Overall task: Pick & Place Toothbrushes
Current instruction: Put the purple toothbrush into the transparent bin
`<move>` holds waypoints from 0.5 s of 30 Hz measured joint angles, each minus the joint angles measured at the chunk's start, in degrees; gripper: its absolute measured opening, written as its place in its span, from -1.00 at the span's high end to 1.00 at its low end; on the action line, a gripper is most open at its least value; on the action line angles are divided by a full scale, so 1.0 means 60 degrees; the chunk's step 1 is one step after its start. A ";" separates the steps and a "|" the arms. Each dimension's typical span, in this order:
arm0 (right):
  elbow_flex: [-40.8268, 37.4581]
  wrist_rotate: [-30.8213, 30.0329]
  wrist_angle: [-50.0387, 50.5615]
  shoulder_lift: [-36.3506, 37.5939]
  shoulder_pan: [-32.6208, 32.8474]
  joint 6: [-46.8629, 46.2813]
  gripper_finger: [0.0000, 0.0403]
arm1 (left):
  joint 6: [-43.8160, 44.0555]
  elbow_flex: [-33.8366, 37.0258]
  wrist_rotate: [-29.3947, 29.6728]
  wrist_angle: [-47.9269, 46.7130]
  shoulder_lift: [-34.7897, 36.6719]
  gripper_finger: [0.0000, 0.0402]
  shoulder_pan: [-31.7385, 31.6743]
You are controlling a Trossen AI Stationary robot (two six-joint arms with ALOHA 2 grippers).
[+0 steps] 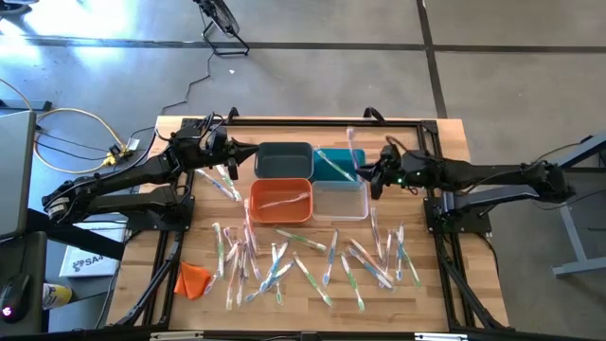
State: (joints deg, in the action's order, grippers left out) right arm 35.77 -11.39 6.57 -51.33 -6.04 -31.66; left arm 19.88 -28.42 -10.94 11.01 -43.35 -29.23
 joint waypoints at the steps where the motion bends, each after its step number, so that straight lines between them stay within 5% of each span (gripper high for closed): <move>1: 0.0000 0.0058 -0.0001 -0.0094 0.0073 0.0003 0.79 | 0.0000 0.0001 0.0000 0.0002 0.0000 0.91 0.0000; 15: 0.0000 0.0992 0.0629 -0.1699 0.0262 0.0499 0.79 | -0.0004 0.0000 0.0025 0.0002 -0.0004 0.91 0.0000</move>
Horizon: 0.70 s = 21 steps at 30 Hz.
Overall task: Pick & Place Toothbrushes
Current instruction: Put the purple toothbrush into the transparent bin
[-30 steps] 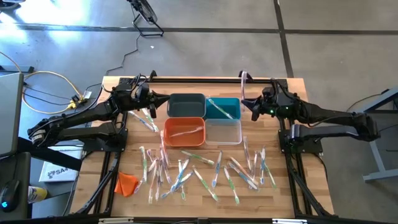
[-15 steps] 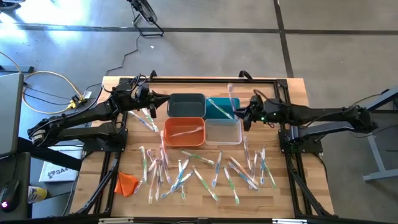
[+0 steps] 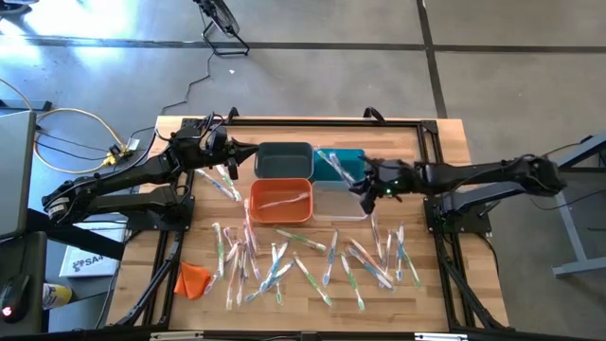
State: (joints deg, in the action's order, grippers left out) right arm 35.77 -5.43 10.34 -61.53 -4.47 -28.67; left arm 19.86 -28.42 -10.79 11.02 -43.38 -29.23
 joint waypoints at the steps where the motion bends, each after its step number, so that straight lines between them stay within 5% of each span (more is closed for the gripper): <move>1: 0.0000 0.0077 -0.0001 -0.0132 0.0000 0.0006 0.79 | 0.0000 0.0000 0.0000 -0.0002 0.0000 0.91 0.0000; 21: 0.0000 0.0478 -0.0314 -0.1979 0.0000 0.1514 0.79 | 0.0000 0.0000 -0.0011 -0.0078 0.0000 0.91 0.0000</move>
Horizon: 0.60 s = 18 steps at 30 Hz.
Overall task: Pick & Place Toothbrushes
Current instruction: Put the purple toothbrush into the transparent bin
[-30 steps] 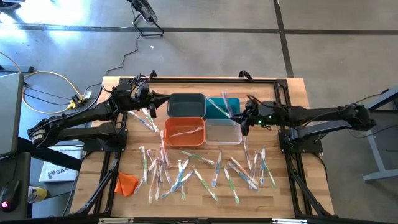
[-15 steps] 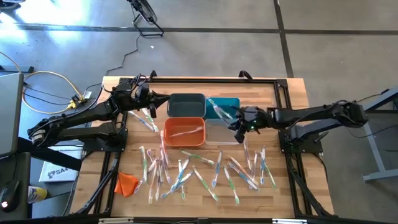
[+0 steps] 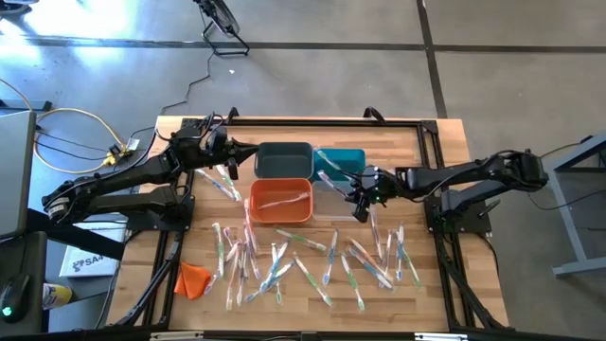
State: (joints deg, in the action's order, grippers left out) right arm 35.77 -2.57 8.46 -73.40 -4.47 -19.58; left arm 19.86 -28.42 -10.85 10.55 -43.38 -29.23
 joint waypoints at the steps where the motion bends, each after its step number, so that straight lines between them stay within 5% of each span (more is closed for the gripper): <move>1: 0.0000 0.0000 -0.0001 -0.0039 0.0000 0.0101 0.79 | -0.0002 0.0002 -0.0019 -0.0035 0.0000 0.91 0.0000; 18: 0.0004 -0.0076 -0.0027 -0.0939 0.0000 0.1012 0.78 | -0.0007 0.0000 -0.0025 -0.0168 0.0000 0.91 0.0000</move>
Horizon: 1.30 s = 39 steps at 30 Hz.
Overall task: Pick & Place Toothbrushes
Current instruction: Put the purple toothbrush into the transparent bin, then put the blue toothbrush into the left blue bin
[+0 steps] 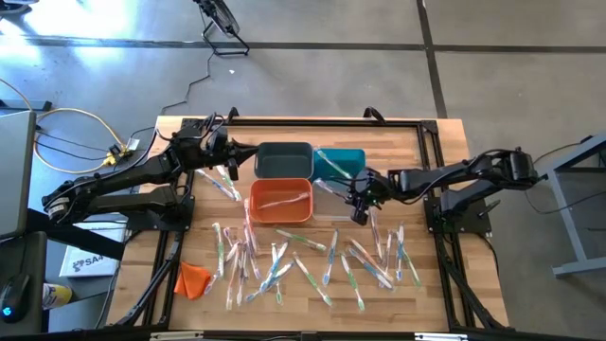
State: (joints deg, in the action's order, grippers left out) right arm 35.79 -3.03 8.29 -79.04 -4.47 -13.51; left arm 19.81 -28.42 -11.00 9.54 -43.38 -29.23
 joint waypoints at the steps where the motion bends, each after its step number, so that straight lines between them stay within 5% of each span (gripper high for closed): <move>1: 0.0000 0.0000 0.0004 -0.0005 0.0000 0.0013 0.77 | 0.0000 0.0000 0.0000 -0.0032 0.0000 0.91 0.0000; 15: 0.0000 -0.0331 -0.0154 0.0078 0.0015 0.0479 0.27 | 0.0000 0.0000 0.0040 -0.0193 0.0000 0.91 0.0000; 24: 0.0390 -0.0354 -0.0330 0.0966 -0.0056 0.0497 0.37 | -0.0004 0.0000 0.0036 -0.0197 0.0000 0.91 0.0000; 39: 0.1004 -0.1930 0.0679 0.3108 -0.0084 -0.0254 0.65 | -0.0004 0.0002 0.0033 -0.0195 0.0000 0.91 0.0000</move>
State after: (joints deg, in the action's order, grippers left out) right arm 41.82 -14.61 12.37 -60.39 -4.97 -15.03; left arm 19.79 -28.42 -10.81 8.37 -43.38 -29.23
